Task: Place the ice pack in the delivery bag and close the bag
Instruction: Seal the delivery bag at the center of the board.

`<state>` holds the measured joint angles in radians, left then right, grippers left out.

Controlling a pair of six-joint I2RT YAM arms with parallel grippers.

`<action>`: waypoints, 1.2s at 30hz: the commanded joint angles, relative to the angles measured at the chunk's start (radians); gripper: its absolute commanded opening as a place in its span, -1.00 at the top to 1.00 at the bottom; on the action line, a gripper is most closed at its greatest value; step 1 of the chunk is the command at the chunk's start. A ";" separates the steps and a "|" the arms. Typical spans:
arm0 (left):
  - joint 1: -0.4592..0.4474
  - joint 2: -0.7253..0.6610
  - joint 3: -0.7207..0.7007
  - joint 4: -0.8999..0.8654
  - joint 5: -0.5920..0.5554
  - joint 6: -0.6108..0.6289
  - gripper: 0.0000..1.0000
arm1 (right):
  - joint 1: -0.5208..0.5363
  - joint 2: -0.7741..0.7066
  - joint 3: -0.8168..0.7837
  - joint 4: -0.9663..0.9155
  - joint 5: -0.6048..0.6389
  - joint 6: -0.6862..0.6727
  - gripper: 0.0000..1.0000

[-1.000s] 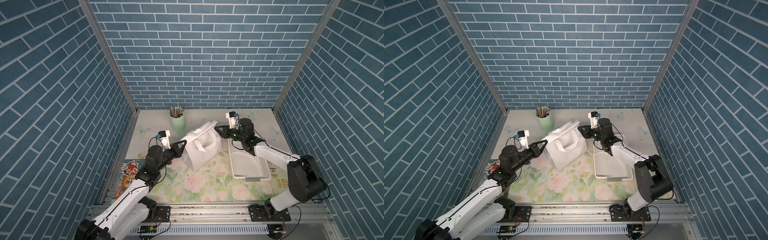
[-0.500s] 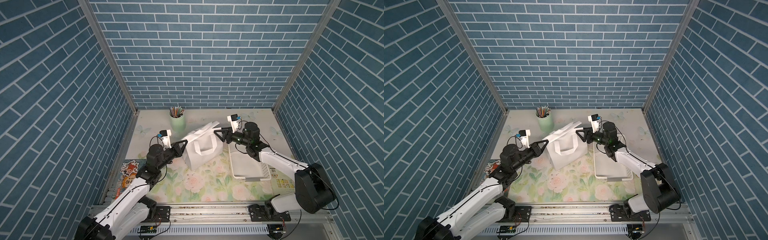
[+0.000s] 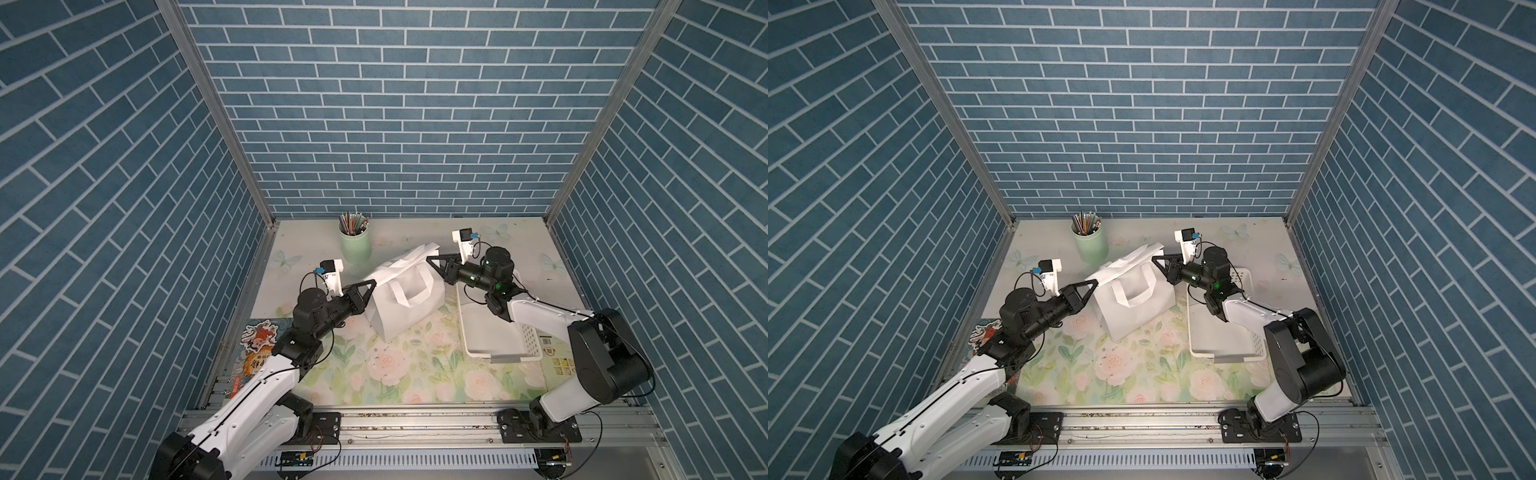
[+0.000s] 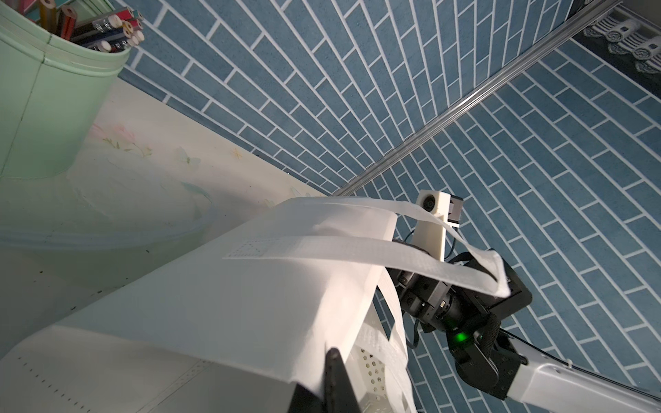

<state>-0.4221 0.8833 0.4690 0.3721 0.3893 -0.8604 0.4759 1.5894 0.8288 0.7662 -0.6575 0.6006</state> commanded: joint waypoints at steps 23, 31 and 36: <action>-0.023 -0.054 0.025 -0.278 0.028 0.270 1.00 | -0.057 0.046 0.167 -0.136 0.164 0.067 1.00; -0.040 -0.013 0.039 -0.354 -0.086 0.329 1.00 | -0.057 0.042 0.152 -0.132 0.150 0.063 1.00; -0.038 -0.027 0.075 -0.313 -0.056 0.271 0.98 | -0.054 0.029 0.141 -0.129 0.123 0.058 1.00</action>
<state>-0.4587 0.8604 0.5339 0.1787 0.3267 -0.5850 0.4755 1.6398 0.9520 0.6033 -0.6674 0.6640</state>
